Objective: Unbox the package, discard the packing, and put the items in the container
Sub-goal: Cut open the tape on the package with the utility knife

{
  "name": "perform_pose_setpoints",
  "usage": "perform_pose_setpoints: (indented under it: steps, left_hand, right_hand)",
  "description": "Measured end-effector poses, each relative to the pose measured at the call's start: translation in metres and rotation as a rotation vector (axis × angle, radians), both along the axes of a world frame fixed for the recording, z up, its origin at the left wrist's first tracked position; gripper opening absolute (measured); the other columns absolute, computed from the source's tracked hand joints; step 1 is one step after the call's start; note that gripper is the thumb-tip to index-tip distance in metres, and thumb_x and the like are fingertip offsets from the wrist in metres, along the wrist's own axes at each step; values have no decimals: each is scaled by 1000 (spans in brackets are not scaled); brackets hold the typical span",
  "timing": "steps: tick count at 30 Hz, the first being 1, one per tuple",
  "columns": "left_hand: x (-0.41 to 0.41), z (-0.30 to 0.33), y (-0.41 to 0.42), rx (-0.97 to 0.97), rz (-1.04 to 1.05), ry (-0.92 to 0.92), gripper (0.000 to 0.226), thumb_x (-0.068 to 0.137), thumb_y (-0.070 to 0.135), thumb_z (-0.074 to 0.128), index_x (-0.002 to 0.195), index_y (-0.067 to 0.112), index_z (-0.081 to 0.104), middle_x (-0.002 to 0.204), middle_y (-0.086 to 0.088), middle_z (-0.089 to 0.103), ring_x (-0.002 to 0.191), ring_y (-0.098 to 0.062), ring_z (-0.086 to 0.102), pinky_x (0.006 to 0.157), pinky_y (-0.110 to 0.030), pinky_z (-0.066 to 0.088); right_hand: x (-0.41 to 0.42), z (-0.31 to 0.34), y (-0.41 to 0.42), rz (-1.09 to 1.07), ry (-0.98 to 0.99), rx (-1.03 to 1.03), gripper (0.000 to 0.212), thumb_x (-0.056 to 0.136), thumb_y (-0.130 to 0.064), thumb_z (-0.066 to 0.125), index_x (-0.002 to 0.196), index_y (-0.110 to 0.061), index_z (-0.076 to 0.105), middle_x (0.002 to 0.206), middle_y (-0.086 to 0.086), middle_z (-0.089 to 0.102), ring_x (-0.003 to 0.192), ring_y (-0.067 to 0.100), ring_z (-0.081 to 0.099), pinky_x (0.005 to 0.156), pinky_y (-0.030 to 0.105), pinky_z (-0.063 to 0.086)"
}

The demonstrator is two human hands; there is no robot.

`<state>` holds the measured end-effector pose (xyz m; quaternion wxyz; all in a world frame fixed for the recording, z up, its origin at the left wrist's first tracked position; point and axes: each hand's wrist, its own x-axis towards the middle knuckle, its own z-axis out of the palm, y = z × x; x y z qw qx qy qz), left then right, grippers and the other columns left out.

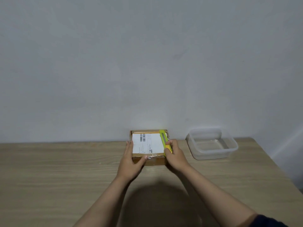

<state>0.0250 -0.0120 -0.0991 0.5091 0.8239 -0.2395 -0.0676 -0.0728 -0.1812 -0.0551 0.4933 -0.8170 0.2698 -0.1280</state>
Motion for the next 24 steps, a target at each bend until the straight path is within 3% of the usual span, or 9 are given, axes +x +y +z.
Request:
perform_pose_setpoints:
  steps: [5,8,12,15,18,21,24]
  left_hand:
    - [-23,10,16,-92,30,158,87,59,57,78,135,37,41,141,4,50,133,-17,41,105,-47,41]
    - [-58,20,35,-133,55,134,80,64,39,83,134,33,45,139,5,51,132,-11,41,108,-42,39]
    - [-111,29,66,-125,70,131,82,66,30,83,137,33,41,141,2,48,131,-14,43,107,-41,40]
    - [-146,26,88,-107,67,144,79,63,36,83,128,47,40,135,2,55,125,-14,50,103,-40,44]
    - [-173,21,106,-84,90,170,87,58,42,83,135,33,44,140,0,50,130,-14,45,106,-41,42]
    - [-192,20,118,-80,59,131,84,64,26,85,138,21,43,146,1,42,137,-11,33,112,-36,32]
    - [-198,18,126,-66,28,96,82,66,23,84,137,17,44,144,-2,44,137,-11,35,112,-36,32]
  right_hand:
    - [-25,8,8,-2,-11,11,13,89,-16,50,100,-21,45,95,9,63,77,21,54,68,31,40]
    - [-58,12,23,-7,-41,7,13,89,-16,52,100,-21,47,90,12,64,67,18,50,62,29,39]
    - [-109,19,53,23,-59,49,15,92,-13,51,104,-19,47,88,-8,61,72,7,56,56,11,41]
    - [-143,18,77,23,-29,75,15,92,-12,50,105,-20,46,90,-13,58,78,9,59,56,11,43]
    - [-170,13,95,-13,-17,72,15,90,-12,51,101,-22,47,86,-6,60,76,11,57,60,21,44]
    - [-189,2,106,-52,-10,84,15,86,-8,54,96,-18,50,77,-6,56,69,12,52,60,19,40]
    - [-196,-3,108,-119,16,131,19,82,-5,57,88,-22,52,79,-2,57,76,19,55,68,28,42]
